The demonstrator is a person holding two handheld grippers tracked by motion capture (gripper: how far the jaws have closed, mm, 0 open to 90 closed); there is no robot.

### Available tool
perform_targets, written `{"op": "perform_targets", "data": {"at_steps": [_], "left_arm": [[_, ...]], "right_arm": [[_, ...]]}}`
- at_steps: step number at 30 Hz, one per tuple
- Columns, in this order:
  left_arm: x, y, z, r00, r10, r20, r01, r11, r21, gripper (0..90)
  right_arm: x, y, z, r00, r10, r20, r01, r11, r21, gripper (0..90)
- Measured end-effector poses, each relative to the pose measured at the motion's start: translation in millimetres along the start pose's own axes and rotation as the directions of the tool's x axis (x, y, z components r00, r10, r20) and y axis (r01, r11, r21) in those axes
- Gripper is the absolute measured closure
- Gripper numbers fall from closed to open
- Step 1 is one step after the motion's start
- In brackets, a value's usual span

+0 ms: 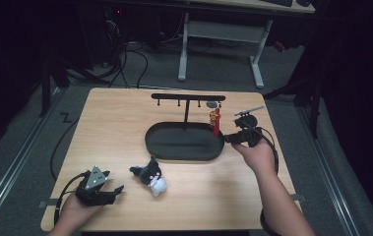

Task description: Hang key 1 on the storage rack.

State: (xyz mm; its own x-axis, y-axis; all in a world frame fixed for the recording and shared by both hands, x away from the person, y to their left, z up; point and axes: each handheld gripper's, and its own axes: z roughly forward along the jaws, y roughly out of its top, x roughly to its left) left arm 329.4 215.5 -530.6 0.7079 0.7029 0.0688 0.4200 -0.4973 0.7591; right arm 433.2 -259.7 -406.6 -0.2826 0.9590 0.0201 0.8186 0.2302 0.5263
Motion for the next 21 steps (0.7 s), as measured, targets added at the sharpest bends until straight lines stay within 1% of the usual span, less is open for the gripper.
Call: {"op": "perform_targets", "data": {"at_steps": [3, 6, 8, 9, 10, 13, 14, 16, 17, 18, 19, 21], "left_arm": [[-1.0, 0.9, 1.1, 0.9999, -0.012, 0.008, 0.012, 0.9999, 0.003, 25.3], [-3.2, 2.0, 0.2, 0.9996, -0.023, 0.015, 0.023, 0.9997, -0.006, 25.8], [-5.2, 2.7, -0.5, 0.9995, -0.025, 0.019, 0.026, 0.9996, -0.008, 25.8], [-6.0, 2.8, -0.7, 0.9994, -0.028, 0.021, 0.028, 0.9996, -0.006, 25.8], [-6.9, 3.1, -0.6, 0.9992, -0.033, 0.022, 0.033, 0.9994, -0.008, 25.9], [-8.7, 4.7, 1.1, 0.9979, -0.06, 0.025, 0.06, 0.9982, -0.006, 29.2], [-9.1, 5.5, 2.8, 0.9967, -0.075, 0.029, 0.075, 0.9971, -0.005, 30.7], [-10.7, 7.7, 6.9, 0.9946, -0.102, 0.021, 0.102, 0.9947, 0.011, 33.3], [-11.6, 9.0, 8.8, 0.9932, -0.114, 0.025, 0.113, 0.9934, 0.02, 35.9], [-12.9, 10.4, 10.0, 0.9923, -0.119, 0.034, 0.119, 0.9927, 0.022, 40.3], [-14.6, 12.1, 10.6, 0.9925, -0.117, 0.036, 0.116, 0.993, 0.02, 47.0], [-19.1, 16.4, 11.4, 0.9936, -0.11, 0.026, 0.109, 0.994, 0.008, 60.6]], "right_arm": [[4.1, -16.2, 1.4, 0.9997, -0.024, 0.004, 0.024, 0.999, -0.034, 36.5], [7.2, -36.3, 4.3, 0.9991, -0.04, 0.016, 0.041, 0.997, -0.066, 35.3], [8.6, -50.9, 6.1, 0.999, -0.041, 0.02, 0.042, 0.996, -0.084, 35.3], [8.6, -58.3, 7.1, 0.999, -0.042, 0.014, 0.043, 0.995, -0.092, 35.3], [9.3, -65.9, 8.2, 0.9994, -0.033, 0.007, 0.033, 0.994, -0.105, 35.3], [11.8, -88.8, 9.3, 0.9996, -0.024, -0.016, 0.021, 0.99, -0.139, 35.4], [12.7, -96.9, 9.4, 0.9996, -0.016, -0.024, 0.012, 0.987, -0.158, 35.6], [14.5, -113.1, 9.7, 0.9992, -0.004, -0.04, -0.004, 0.983, -0.184, 35.8], [15.4, -121.2, 9.7, 0.9991, 0.007, -0.042, -0.015, 0.981, -0.193, 36.1], [15.3, -128.9, 10.3, 0.9989, 0.009, -0.045, -0.018, 0.979, -0.202, 36.1], [15.6, -136.4, 11.0, 0.9987, 0.018, -0.048, -0.028, 0.978, -0.209, 36.4], [14.4, -150.4, 12.2, 0.9985, 0.024, -0.05, -0.035, 0.973, -0.229, 37.2]]}}
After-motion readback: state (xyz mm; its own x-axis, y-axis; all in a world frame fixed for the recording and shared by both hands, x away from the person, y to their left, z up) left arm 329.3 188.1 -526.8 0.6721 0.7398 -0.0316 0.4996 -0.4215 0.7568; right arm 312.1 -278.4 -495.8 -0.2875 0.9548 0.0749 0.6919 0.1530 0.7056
